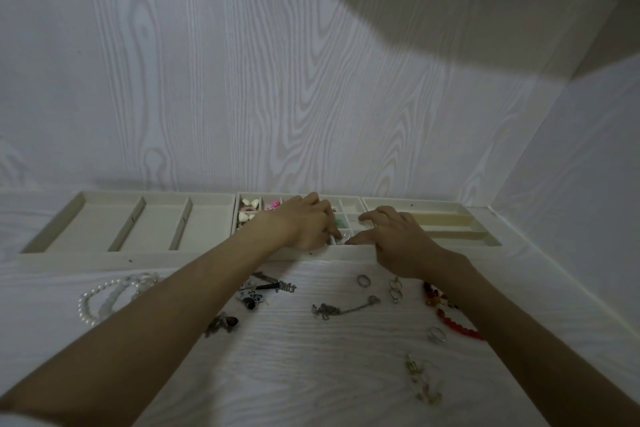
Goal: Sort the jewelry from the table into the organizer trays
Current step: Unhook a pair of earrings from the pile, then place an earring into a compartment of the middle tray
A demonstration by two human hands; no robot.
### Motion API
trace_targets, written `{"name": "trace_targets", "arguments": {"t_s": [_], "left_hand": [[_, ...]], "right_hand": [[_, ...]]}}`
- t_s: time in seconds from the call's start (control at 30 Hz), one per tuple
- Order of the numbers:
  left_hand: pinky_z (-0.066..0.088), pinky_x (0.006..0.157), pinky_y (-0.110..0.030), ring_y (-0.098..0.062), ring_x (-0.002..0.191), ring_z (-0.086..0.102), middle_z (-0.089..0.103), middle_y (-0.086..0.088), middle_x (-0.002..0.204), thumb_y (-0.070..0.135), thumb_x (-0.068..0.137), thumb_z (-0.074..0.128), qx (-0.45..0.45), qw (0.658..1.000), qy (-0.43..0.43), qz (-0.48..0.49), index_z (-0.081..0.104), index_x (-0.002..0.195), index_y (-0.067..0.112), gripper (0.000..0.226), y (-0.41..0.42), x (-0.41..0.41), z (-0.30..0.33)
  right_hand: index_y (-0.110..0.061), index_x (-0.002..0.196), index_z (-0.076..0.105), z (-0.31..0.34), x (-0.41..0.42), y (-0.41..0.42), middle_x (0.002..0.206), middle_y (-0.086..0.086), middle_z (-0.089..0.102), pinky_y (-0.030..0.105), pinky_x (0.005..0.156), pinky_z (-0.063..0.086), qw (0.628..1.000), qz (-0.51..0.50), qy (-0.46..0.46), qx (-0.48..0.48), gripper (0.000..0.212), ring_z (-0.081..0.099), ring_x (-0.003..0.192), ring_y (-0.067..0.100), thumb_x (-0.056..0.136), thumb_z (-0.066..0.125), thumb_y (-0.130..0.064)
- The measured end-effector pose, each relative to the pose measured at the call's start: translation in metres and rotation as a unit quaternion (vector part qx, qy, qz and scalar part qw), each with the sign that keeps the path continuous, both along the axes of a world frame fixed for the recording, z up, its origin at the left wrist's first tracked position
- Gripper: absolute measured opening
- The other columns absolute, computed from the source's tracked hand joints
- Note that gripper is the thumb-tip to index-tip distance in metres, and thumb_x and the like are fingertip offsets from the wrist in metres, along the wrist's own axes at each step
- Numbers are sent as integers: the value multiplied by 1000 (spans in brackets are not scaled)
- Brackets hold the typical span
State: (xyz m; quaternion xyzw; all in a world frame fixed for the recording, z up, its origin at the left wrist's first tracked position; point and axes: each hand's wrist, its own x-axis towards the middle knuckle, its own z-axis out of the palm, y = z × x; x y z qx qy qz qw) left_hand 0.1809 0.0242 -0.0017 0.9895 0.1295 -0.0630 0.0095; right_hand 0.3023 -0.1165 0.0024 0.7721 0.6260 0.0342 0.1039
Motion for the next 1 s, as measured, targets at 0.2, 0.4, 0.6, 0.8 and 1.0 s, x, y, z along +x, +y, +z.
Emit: {"name": "trace_targets", "arguments": {"t_s": [0.2,0.4,0.6,0.8,1.0], "left_hand": [[27,94,-29,-20,123,30,38,2,140,26,100,35,2,1000,-19,5,47,136,37,40,1,-2,4],[28,94,-29,-19,121,32,40,1,137,28,99,38,7,1000,-14,9,52,131,38,36,2,4,3],[27,92,-28,-19,121,33,41,2,136,27,99,35,2,1000,-19,13,54,129,38,37,1,7,6],[34,94,-32,-20,122,37,49,0,134,26,97,41,-64,994,-73,44,55,130,33,36,-1,-2,16],[44,87,-28,-13,110,56,60,13,124,27,96,49,-136,984,-101,47,63,118,35,28,-15,-29,17]], "right_hand": [[-41,122,58,4,2,1,146,0,36,39,105,25,996,-5,72,43,60,25,135,21,85,41,3],[-35,113,66,5,2,12,146,1,37,40,108,25,994,-25,101,32,54,25,135,22,84,40,2],[-33,114,66,7,4,14,146,2,37,39,107,24,994,-26,103,19,51,26,135,22,86,40,0],[-28,94,75,17,18,-5,100,-12,63,40,93,43,979,-11,175,104,50,49,103,19,81,43,8],[-19,95,75,21,17,-55,105,5,69,38,88,49,961,-18,239,137,34,62,96,19,85,50,2]]}}
